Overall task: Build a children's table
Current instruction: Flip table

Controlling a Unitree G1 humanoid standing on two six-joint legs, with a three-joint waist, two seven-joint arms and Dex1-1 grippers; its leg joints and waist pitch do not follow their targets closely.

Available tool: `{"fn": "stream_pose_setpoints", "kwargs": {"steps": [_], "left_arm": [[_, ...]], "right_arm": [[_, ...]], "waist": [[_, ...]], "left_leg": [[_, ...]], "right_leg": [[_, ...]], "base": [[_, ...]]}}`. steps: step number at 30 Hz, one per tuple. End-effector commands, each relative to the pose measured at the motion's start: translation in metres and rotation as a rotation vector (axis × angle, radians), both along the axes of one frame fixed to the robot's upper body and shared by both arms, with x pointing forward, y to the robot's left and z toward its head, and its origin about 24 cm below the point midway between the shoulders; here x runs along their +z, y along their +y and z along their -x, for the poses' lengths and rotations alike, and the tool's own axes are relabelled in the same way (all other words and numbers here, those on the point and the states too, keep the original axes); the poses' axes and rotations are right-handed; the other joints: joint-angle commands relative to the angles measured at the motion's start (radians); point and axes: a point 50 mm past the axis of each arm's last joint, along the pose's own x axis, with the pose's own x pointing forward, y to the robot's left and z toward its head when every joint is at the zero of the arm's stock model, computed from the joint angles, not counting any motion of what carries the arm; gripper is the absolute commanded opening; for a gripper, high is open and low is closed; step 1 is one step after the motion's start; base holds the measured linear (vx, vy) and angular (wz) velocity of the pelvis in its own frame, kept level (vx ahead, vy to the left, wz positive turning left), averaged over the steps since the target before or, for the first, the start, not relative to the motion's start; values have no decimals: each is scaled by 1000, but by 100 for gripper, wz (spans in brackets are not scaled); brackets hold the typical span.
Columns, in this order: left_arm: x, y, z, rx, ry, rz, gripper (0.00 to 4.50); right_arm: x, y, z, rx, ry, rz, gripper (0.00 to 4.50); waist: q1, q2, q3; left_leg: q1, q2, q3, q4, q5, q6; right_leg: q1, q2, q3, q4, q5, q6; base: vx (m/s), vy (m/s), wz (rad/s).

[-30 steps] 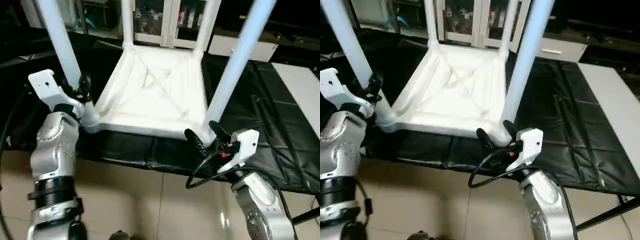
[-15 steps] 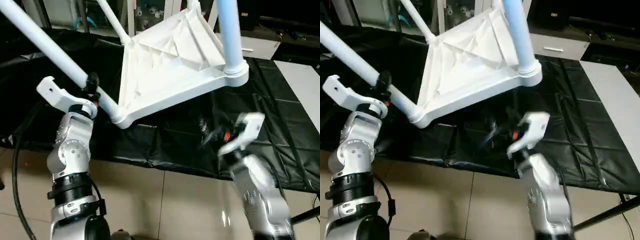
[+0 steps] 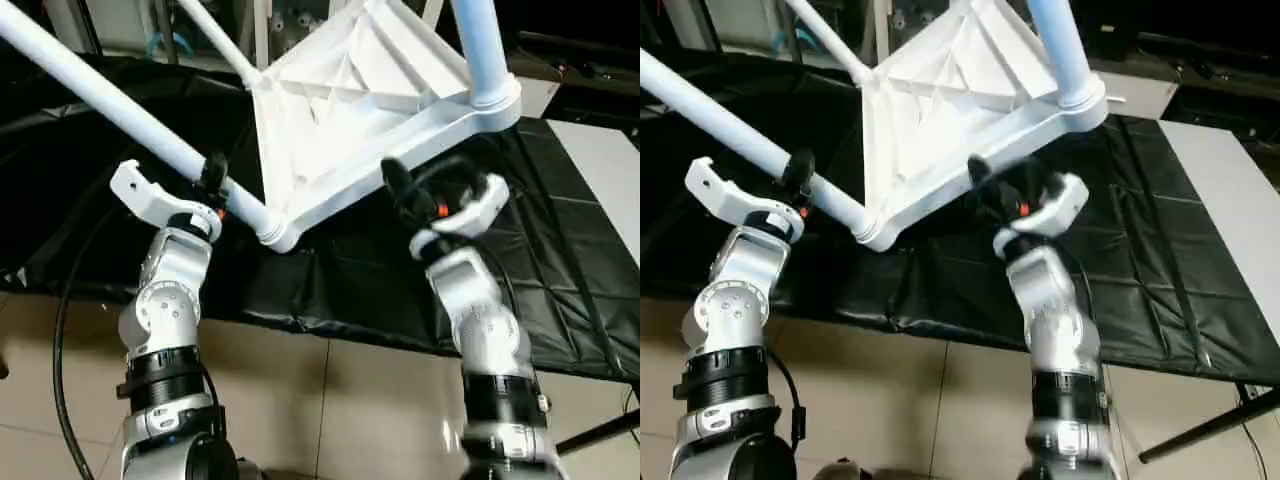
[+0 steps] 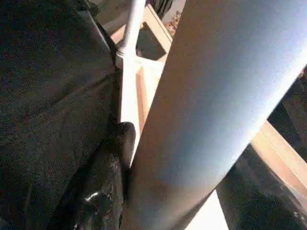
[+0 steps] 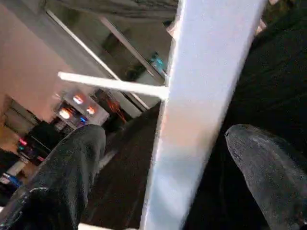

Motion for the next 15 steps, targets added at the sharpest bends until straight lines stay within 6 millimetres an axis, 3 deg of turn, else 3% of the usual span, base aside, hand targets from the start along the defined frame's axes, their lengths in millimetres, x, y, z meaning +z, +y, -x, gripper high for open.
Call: {"fn": "stream_pose_setpoints", "kwargs": {"steps": [1, 10, 13, 15], "left_arm": [[18, -14, -3, -78, -92, 86, 225], [18, -13, -3, -84, -92, 87, 225], [17, -12, -2, -83, -90, 86, 225], [17, -11, -2, -84, -89, 84, 225]], "right_arm": [[-3, -5, -13, -37, 36, 47, 450], [3, -14, -40, -53, 88, 4, 450], [11, -15, -45, -33, 54, -49, 450], [16, -15, -47, -22, 9, -65, 414]], "waist": [[-7, 7, -81], [-3, -2, -86], [0, -5, -91], [1, -7, -93]], "left_leg": [[31, 11, 16, -60, 38, -58], [29, 10, 23, -50, 74, -13], [25, 8, 26, -43, 118, 22], [22, 10, 30, -37, 132, 51]], "right_leg": [[38, -37, 17, -37, 373, -138], [40, -35, 16, -30, 411, -159], [40, -32, 16, -23, 467, -174], [34, -33, 15, -18, 487, -191]], "base": [[0, 0, 0], [0, 0, 0], [0, 0, 0], [0, 0, 0]]}}
